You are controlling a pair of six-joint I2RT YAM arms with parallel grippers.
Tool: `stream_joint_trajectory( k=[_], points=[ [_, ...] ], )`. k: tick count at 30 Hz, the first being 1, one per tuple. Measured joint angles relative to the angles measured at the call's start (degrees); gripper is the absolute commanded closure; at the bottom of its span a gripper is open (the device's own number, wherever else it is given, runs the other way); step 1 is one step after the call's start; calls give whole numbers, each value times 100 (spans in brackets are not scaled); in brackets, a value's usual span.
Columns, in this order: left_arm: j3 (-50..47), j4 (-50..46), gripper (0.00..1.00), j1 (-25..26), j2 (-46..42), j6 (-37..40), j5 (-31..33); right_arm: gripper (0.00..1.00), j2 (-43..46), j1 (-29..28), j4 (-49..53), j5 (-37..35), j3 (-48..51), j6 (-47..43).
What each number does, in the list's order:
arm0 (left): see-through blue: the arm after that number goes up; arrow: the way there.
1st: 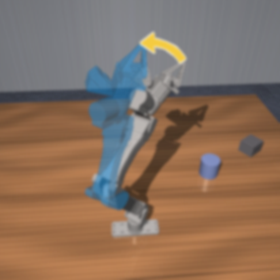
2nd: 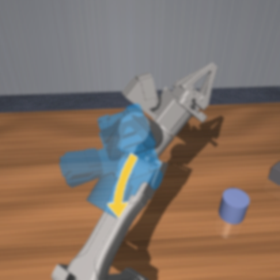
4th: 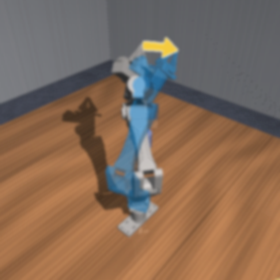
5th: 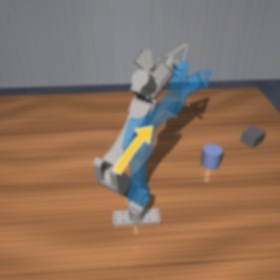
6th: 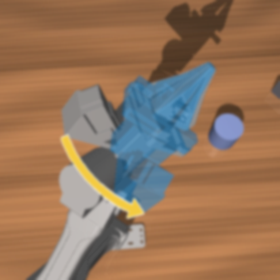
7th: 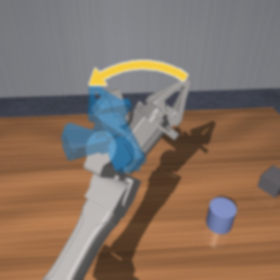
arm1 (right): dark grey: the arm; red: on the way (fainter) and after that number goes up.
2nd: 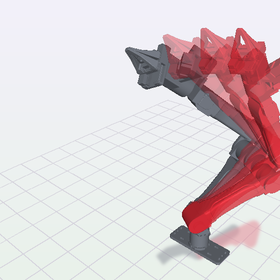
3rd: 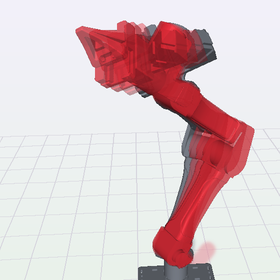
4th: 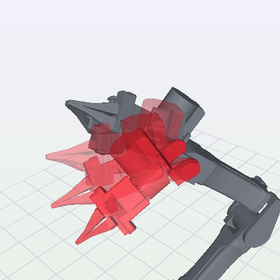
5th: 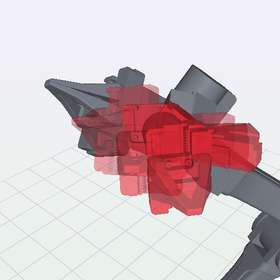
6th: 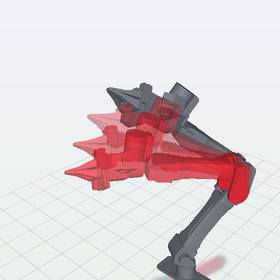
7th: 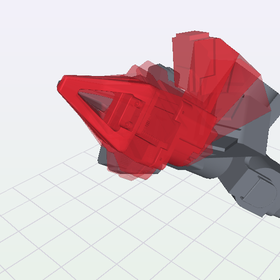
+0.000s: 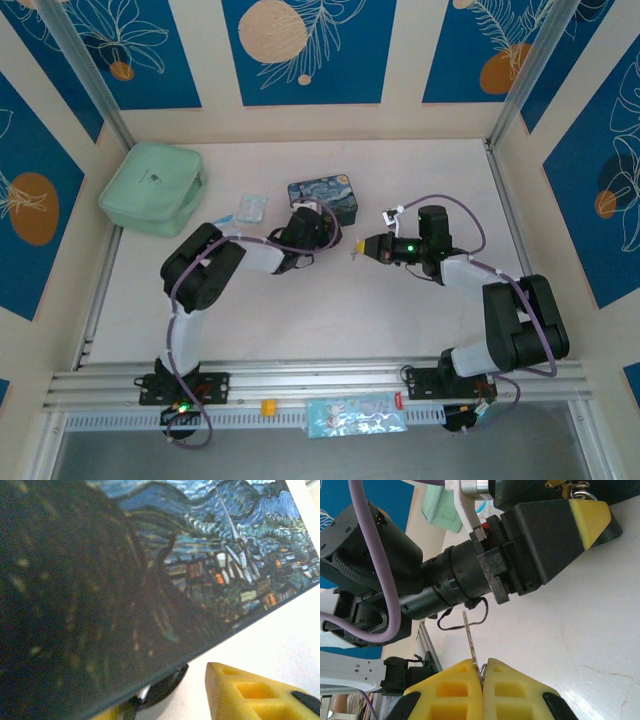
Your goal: Unlock a padlock with a key
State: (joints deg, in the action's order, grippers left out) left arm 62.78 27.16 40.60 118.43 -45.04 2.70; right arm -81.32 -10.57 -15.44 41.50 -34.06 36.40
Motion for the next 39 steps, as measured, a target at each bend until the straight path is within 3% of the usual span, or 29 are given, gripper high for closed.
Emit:
stream_joint_trajectory(
  k=[7, 11, 24, 31, 39],
  points=[
    [155, 129, 100, 15, 177, -22, 13, 100, 0, 74, -37, -15, 7, -2],
    [87, 256, 100, -42, 164, -144, -256, 100, -164, 140, -114, 164, 7, -31],
    [-748, 1126, 100, -625, -385, -1565, -2282, 100, -1471, 107, -1119, 1025, 9, 216],
    [-931, 2024, 100, -662, -472, -2365, -2785, 100, -1794, -136, -1495, 1246, -46, 367],
    [-1143, 2557, 100, -649, -557, -2677, -3077, 100, -2094, -256, -1773, 1272, -350, 573]
  ],
)
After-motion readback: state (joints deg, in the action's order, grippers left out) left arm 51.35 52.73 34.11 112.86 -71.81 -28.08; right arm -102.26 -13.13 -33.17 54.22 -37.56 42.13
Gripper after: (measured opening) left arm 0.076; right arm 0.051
